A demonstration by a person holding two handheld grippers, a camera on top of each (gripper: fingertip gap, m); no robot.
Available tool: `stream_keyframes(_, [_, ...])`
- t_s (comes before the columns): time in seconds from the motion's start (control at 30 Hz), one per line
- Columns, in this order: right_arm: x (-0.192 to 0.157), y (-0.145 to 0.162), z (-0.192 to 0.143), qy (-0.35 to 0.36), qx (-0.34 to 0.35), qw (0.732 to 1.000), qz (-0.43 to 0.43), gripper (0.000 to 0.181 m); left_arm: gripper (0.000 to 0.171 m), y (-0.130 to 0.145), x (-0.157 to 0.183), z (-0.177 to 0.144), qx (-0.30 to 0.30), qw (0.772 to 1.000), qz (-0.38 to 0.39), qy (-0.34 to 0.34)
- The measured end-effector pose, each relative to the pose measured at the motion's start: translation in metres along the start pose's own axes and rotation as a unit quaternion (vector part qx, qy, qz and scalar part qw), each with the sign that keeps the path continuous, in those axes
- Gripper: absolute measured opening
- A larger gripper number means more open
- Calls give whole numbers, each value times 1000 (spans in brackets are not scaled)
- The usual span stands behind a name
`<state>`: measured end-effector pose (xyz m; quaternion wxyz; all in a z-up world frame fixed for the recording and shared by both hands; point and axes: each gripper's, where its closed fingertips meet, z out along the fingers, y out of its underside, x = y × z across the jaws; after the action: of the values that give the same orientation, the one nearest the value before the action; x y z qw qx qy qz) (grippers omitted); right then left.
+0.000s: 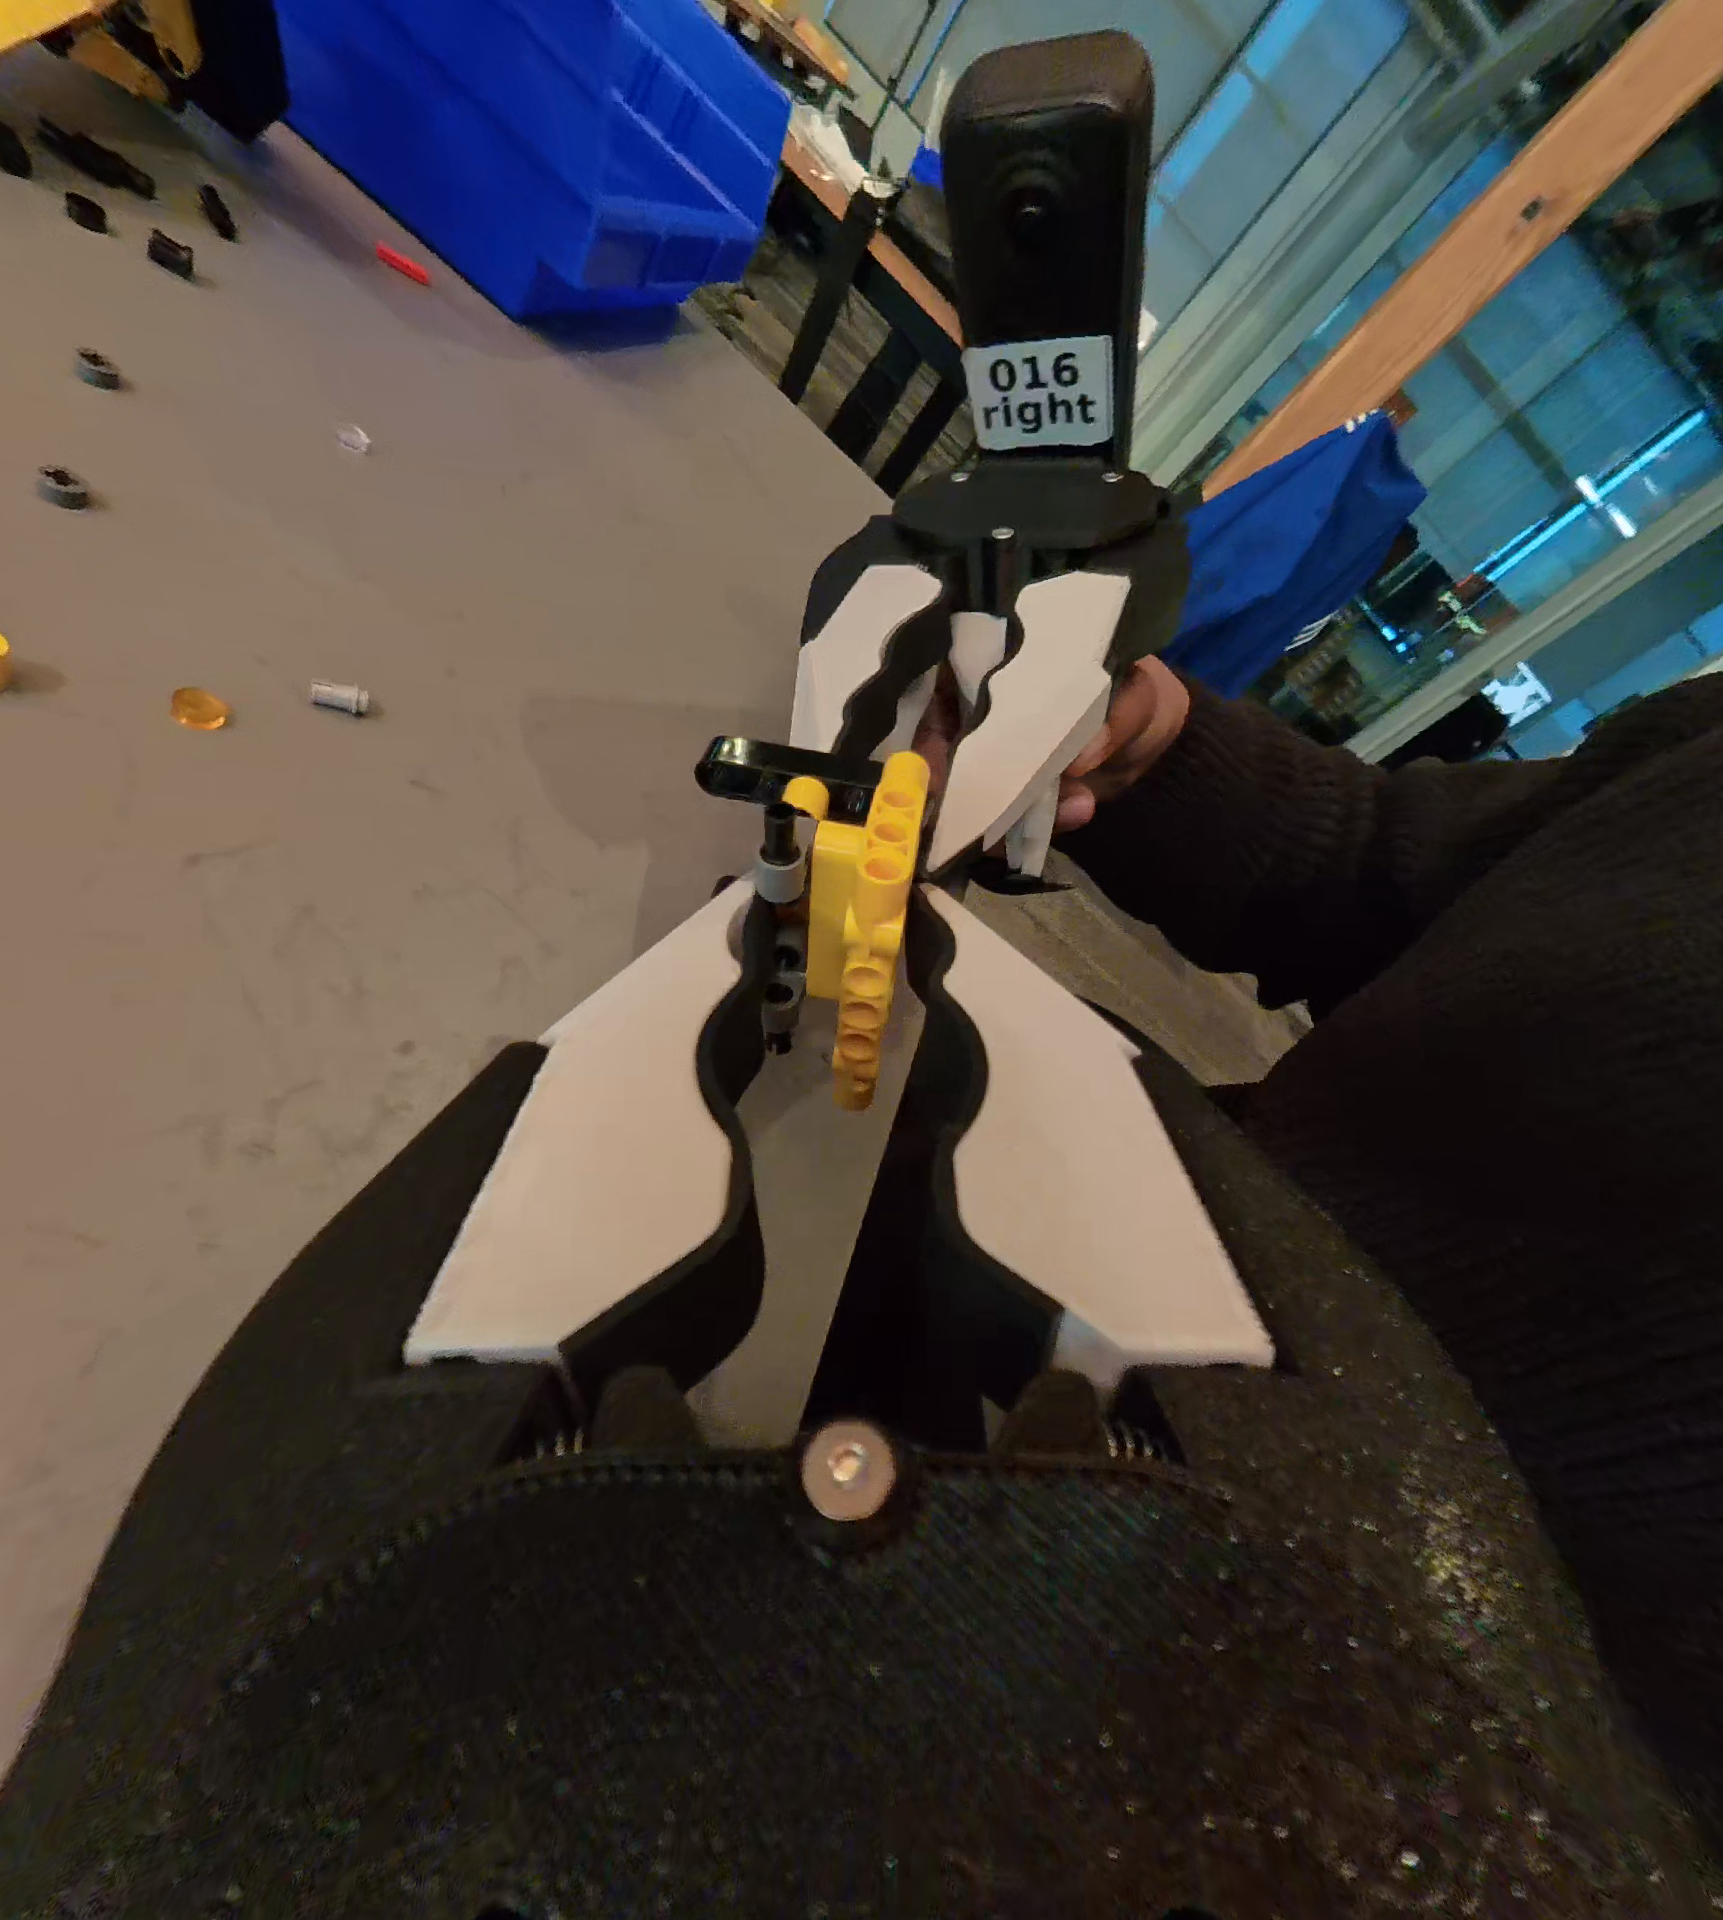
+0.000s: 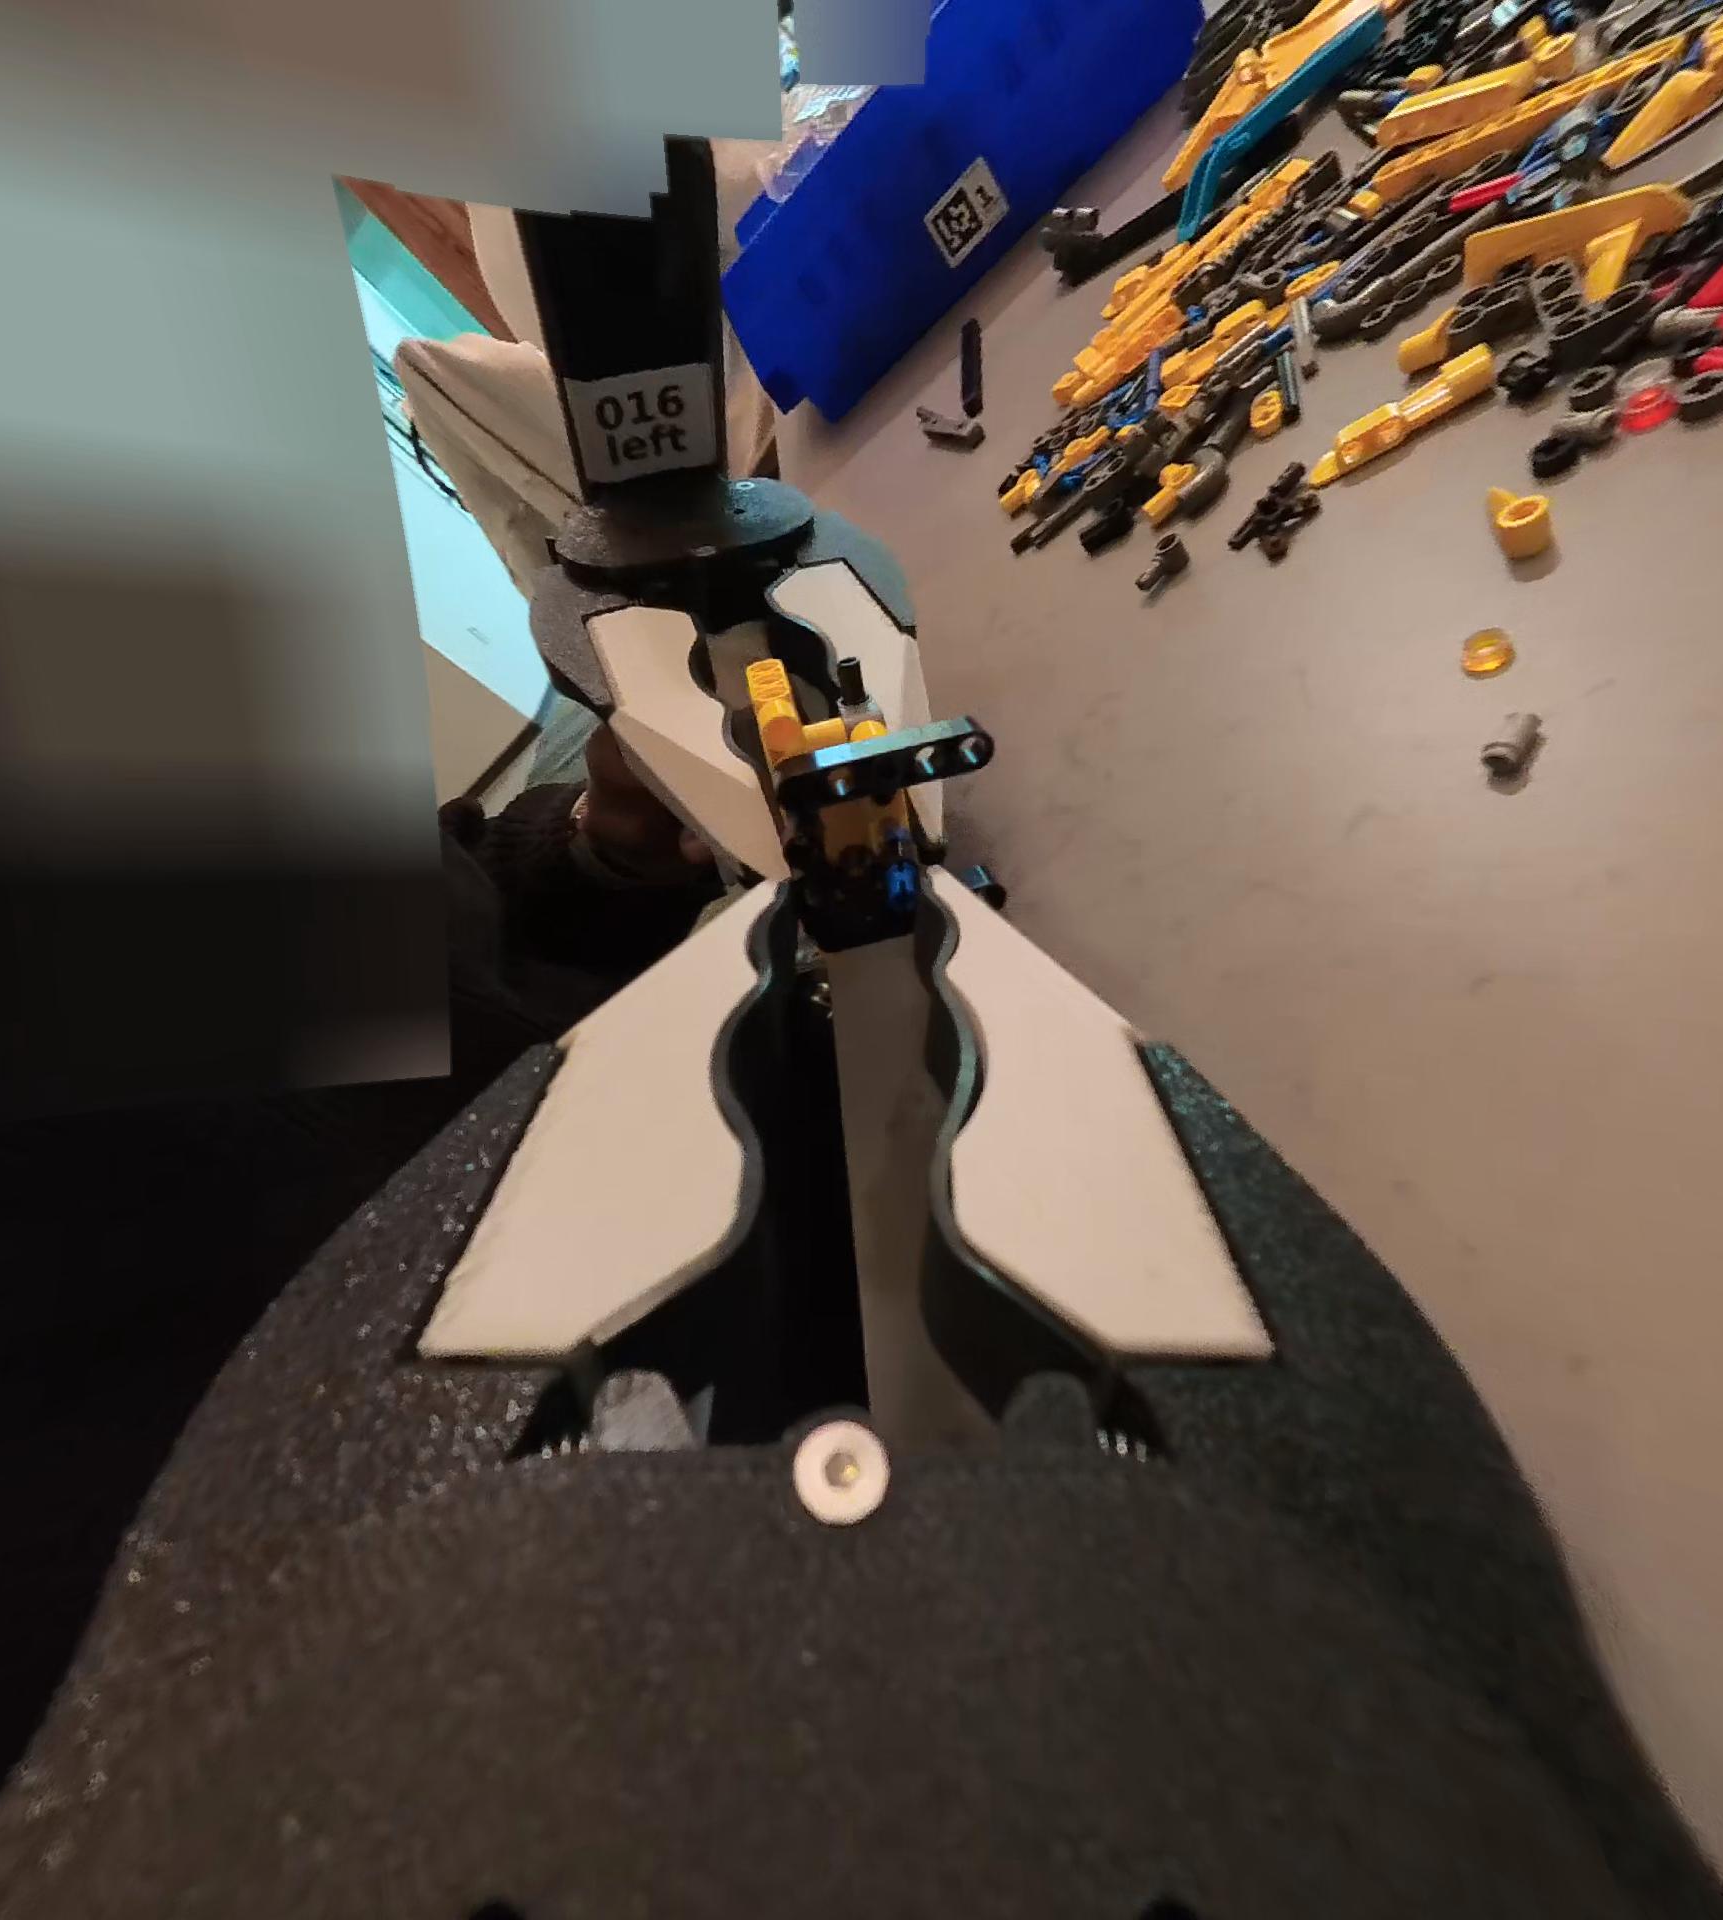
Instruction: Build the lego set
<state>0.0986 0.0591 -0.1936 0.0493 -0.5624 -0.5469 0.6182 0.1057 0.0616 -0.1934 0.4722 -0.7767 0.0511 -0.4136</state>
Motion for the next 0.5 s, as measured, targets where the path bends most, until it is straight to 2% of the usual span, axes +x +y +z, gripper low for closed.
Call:
stream_keyframes(0.17, [-6, 1, 2, -38, -17, 999, 4, 20, 20, 2, 6, -1, -9, 1000, -3, 26])
stream_keyframes(0.37, [-2, 2, 3, -43, -32, 999, 8, 19, 20, 3, 1, 0, -13, 1000, 8, 4])
stream_keyframes(0.5, [-5, 0, 3, -61, -35, 998, 1, 20, 20, 1, 3, -2, -6, 1000, 8, 13])
